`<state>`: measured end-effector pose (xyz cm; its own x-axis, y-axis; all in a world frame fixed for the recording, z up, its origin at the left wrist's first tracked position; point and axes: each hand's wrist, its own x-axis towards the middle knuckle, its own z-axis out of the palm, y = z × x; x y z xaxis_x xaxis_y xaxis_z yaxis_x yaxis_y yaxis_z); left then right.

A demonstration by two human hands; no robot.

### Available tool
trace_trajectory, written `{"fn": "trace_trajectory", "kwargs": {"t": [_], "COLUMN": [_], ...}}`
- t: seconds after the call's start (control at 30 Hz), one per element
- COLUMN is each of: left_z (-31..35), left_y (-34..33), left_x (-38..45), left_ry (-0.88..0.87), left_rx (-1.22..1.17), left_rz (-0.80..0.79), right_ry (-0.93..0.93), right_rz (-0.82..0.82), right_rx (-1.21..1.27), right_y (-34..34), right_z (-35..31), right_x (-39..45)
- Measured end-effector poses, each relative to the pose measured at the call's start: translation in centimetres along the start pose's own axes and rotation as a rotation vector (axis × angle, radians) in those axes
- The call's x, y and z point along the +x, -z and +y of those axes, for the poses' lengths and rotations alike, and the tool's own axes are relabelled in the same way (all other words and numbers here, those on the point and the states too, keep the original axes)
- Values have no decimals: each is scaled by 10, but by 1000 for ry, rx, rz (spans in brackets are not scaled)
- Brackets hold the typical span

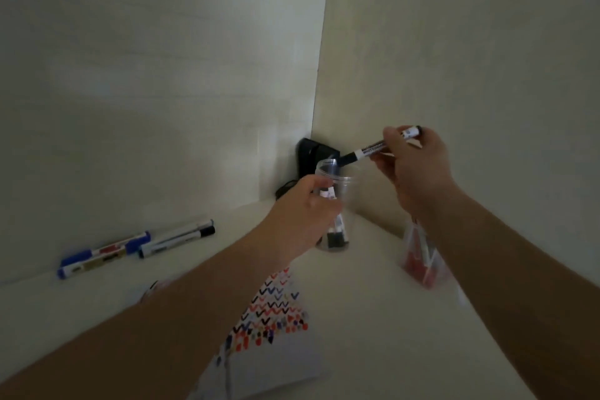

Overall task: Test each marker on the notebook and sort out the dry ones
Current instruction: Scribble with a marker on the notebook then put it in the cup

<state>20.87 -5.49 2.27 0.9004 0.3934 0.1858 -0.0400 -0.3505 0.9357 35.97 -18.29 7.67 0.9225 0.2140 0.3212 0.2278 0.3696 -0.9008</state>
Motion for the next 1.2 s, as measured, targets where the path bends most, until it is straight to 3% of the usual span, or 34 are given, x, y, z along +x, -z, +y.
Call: {"fn": "trace_trajectory", "kwargs": {"t": [0.17,0.3,0.4,0.53,0.67,0.73,0.8,0.9,1.03,1.2], "left_z": [-50,-81,-95,-110,-139,-156,-166,-180,-194,-185], "left_y": [16,35,45,67,117,146,170,185,180,175], "left_x": [-12,-23,-26,-30,-27,-21,-19,-19,-19,-20], "left_ry": [-95,-76,-46,-43,13,24,119,189,149,92], "left_rx": [417,514,567,635,756,960,1112,1249,1304,1361], "left_rz": [-154,-193,-192,-113,180,365,444,445,435,397], "right_ry": [268,272,205,210,398,383,271,89,102,78], "right_rz": [44,-204,-315,-256,-49,-166,-353,-462,-544,-531], "right_rx": [-508,-954,-1102,-1053,-803,-703,-646,-566,-621,-618], "right_y": [-9,-11,-12,-13,-18,-25,-34,-43,-37,-32], "right_z": [15,43,57,59,55,70,98,139,159,157], "right_x": [32,33,30,21,-31,-75,-115,-142,-138,-135]}}
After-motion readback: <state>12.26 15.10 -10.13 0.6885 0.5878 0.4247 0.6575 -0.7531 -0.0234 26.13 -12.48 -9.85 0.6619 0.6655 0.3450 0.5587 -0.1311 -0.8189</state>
